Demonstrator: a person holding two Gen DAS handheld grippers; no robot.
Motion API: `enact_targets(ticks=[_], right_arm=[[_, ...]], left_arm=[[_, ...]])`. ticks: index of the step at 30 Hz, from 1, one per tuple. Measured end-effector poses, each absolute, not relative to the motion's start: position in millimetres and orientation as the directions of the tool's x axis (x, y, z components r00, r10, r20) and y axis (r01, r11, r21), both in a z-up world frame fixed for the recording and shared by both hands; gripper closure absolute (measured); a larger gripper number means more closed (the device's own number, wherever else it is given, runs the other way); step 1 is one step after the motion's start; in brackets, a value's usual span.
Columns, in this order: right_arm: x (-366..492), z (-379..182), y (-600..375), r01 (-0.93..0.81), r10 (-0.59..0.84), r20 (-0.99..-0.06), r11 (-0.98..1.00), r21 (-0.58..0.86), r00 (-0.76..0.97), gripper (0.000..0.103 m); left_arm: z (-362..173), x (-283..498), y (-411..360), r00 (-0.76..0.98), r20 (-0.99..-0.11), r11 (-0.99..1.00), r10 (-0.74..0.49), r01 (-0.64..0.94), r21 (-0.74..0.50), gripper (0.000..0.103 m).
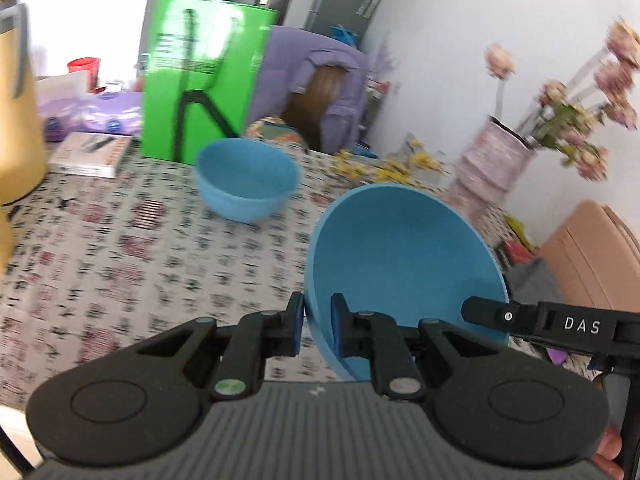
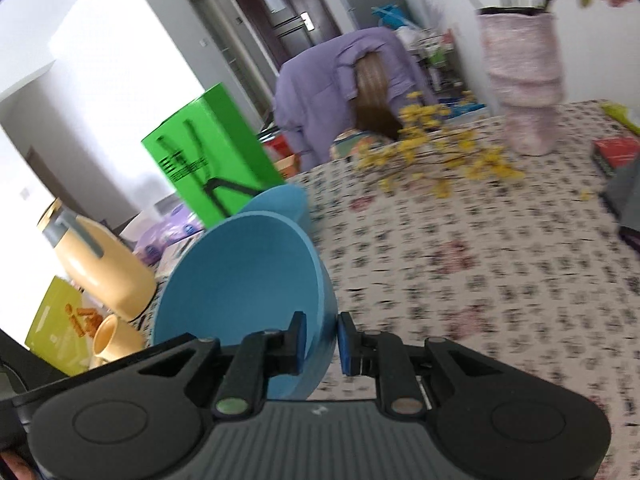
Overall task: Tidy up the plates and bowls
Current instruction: 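Carry both bowls back and lower each into a placed blue bowl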
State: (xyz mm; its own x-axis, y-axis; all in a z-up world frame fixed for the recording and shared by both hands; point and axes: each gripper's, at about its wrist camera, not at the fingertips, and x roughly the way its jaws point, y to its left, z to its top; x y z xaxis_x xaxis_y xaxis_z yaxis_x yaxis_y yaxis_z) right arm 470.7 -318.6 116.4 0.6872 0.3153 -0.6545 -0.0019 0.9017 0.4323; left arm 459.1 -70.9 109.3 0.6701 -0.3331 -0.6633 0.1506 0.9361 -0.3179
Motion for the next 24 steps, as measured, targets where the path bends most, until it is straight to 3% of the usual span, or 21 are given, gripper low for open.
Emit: enact_targets(ticks=[11,24], right_arm=[[430,112,-410,0.068,0.261,-0.643,0.896,0.439,0.72,0.087],[349,82,-471,0.055,0.269,-0.646,0.899,0.435,0.715,0.087]], left_arm=[[111,427,-169,0.647,-0.678,0.937,-0.348,0.208,-0.282,0.088],[91,332,-222,0.653,-0.659,0.927,-0.373,0.235,-0.292,0.087]])
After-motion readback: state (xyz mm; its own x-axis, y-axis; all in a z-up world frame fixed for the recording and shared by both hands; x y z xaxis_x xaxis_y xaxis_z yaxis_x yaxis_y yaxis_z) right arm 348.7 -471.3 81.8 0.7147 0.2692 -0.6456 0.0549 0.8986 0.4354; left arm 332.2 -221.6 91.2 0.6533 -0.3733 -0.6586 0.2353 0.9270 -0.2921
